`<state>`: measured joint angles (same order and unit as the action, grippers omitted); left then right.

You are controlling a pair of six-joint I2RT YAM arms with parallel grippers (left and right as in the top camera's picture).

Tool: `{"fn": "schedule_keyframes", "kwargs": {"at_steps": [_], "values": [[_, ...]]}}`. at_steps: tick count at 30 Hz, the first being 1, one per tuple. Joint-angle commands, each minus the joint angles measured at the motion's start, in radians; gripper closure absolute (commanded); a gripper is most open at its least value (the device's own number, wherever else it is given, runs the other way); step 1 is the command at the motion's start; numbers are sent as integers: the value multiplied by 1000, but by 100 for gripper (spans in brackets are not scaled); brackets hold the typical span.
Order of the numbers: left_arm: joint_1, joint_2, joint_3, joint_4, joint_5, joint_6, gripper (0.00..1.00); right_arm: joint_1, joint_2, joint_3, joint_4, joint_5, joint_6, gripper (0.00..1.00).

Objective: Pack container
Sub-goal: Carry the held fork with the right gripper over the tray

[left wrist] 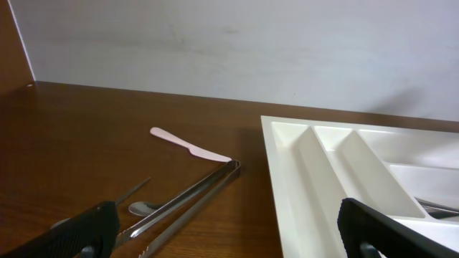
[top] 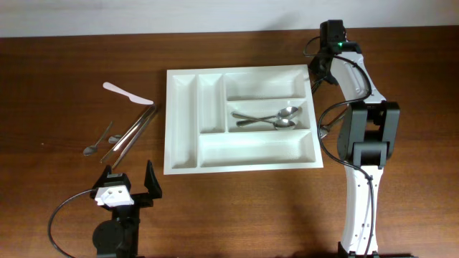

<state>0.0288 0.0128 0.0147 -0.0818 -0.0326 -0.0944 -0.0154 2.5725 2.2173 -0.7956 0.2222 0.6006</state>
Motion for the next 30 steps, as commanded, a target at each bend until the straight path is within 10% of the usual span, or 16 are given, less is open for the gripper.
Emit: {"fn": "schedule_keyframes", "kwargs": {"at_steps": [1,10,30], "values": [[5,-6,-5,0,11,-5,1,-1,19,-9,-4,-2,3,79],[5,-6,-5,0,11,-5,1,-47,19,-9,-49,-14,-20,96],[5,-6,-5,0,11,-5,1,-98,-85,78,-86,-66,-305,96]]}}
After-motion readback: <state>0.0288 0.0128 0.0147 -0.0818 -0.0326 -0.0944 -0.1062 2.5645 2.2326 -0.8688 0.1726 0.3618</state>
